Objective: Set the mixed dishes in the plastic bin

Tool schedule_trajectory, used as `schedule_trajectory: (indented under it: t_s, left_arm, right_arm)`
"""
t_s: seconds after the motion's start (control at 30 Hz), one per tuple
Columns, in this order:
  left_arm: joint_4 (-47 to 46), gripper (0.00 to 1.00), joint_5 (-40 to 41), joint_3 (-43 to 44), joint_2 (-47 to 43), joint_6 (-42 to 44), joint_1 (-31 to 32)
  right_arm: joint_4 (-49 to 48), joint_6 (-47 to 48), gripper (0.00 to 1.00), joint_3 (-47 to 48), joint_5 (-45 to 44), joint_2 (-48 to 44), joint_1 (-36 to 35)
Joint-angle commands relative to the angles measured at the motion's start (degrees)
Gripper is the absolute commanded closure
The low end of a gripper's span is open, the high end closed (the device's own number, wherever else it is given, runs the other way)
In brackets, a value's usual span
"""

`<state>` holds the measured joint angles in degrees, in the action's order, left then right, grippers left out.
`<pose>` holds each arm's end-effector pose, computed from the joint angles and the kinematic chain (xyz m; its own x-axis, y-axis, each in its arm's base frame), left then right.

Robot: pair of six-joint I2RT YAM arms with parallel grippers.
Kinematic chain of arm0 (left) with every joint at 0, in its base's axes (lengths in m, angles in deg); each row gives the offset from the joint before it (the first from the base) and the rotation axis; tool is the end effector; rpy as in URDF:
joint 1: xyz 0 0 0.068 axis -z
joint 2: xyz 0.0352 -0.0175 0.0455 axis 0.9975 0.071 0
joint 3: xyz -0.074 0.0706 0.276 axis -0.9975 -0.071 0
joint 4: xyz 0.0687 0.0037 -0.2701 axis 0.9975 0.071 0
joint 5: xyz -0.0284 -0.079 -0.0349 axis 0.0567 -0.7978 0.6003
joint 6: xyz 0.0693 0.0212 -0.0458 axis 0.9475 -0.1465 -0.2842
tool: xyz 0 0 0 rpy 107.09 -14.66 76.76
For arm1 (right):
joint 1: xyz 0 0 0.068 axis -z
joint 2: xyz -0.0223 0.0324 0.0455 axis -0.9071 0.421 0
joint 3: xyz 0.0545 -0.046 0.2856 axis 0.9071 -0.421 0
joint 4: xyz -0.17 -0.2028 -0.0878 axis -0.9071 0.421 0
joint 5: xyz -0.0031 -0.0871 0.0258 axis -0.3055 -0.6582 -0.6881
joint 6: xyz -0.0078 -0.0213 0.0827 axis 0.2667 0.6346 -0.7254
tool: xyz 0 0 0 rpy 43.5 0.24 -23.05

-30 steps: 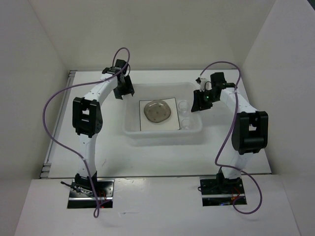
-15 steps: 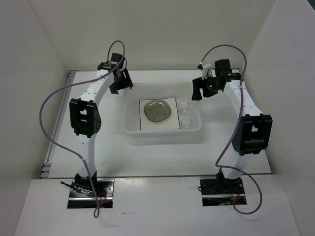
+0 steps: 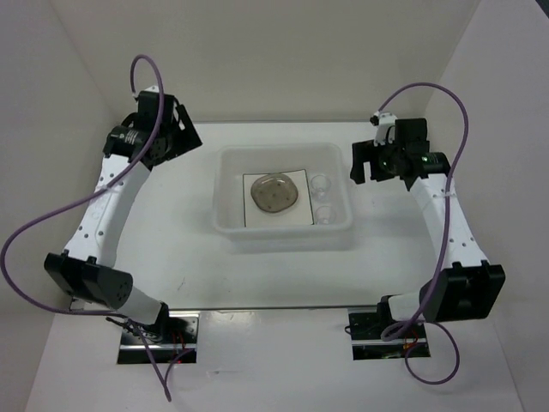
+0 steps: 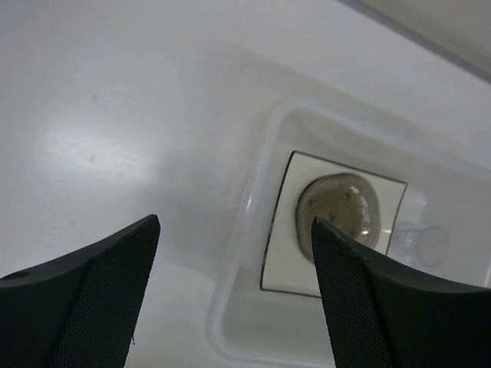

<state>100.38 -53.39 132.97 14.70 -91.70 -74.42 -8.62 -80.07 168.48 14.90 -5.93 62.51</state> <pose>0.3705 -0.0546 0.4440 -0.4317 -0.5116 -0.7429 -0.3654 0.8522 -0.3745 0.3405 0.0331 0.3566 -0.6471 -0.1775 -0.7414 -0.3148 0.9480 0.0478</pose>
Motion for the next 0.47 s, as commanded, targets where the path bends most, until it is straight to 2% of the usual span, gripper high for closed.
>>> schedule_trajectory:
  t_s: [0.0,0.1,0.27,0.33,0.43]
  left_arm:
    - [2.35,0.13,3.98,-7.66,-4.96,1.06,0.62]
    - [0.78,0.1,3.98,-11.79,-9.89,2.28,1.32]
    - [-1.26,0.01,2.23,-14.26,-12.02,8.0,3.25]
    - [-3.36,0.01,0.4,-16.63,-12.02,10.46,3.26]
    - [-7.05,0.01,-1.11,-21.9,-13.24,11.87,3.79]
  right_arm:
    - [-3.33,-2.25,0.05,-5.09,-1.85,-6.64,1.09]
    - [-6.32,-3.3,0.05,-8.52,-1.85,-10.6,1.1]
    - [-7.46,-4.71,0.05,-10.81,1.58,-14.21,3.02]
    - [-7.47,-4.71,0.05,-12.82,2.45,-15.36,4.78]
    - [-9.05,-4.71,0.05,-14.85,8.68,-16.77,8.03]
